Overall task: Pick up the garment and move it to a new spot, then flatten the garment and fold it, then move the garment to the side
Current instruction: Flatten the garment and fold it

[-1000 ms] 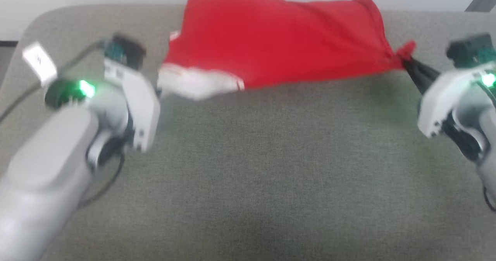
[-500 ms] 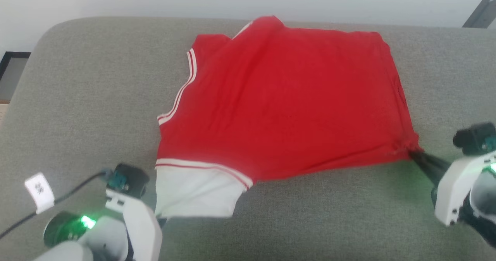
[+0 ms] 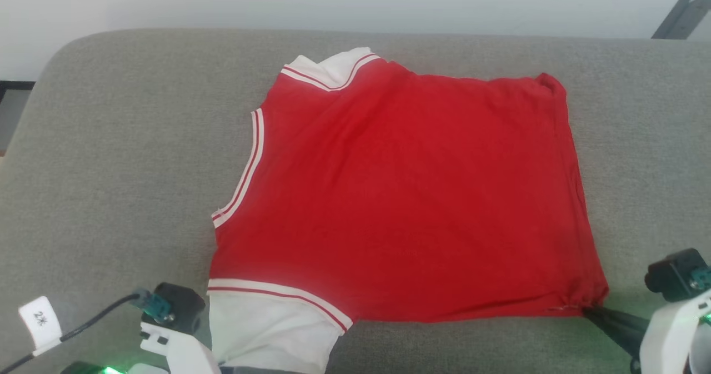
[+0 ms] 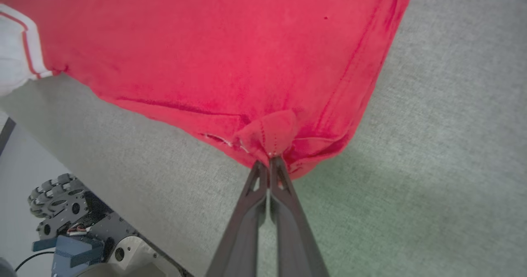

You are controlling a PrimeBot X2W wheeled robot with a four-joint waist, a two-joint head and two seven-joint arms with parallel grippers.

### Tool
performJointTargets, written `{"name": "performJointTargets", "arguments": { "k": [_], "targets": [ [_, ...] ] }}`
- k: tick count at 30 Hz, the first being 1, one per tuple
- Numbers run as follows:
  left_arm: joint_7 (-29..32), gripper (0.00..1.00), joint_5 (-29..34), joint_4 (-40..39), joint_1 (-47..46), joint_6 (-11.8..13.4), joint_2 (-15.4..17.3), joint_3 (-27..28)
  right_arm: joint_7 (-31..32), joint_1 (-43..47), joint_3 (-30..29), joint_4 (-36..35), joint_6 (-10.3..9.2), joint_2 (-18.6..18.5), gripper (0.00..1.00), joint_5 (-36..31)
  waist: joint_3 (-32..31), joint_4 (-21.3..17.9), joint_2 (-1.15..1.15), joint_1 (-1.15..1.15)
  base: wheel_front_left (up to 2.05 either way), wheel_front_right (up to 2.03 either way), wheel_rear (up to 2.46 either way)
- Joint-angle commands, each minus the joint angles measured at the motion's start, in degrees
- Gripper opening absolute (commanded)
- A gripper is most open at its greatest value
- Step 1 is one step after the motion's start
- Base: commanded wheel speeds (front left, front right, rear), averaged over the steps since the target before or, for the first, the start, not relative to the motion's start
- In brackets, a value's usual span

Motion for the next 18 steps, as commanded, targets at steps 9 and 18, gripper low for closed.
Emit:
{"name": "performJointTargets", "arguments": {
  "k": [9, 18],
  "targets": [
    [0.5, 0.00, 3.0, -3.5, -4.4, -0.1, 3.9, 2.8, 3.8, 3.8, -7.8, -5.5, -0.09, 1.9, 0.00, -0.4, 0.2, -2.1, 0.00, 0.00, 0.00, 0.00, 0.00],
    [3.0, 0.00, 6.5, 4.3, -18.9, -9.5, 1.9, 3.5, 5.1, -5.8, -10.5, -2.9, -0.09, 7.8, 0.00, -6.0, 1.5, -3.1, 0.00, 0.00, 0.00, 0.00, 0.00]
  ]
}}
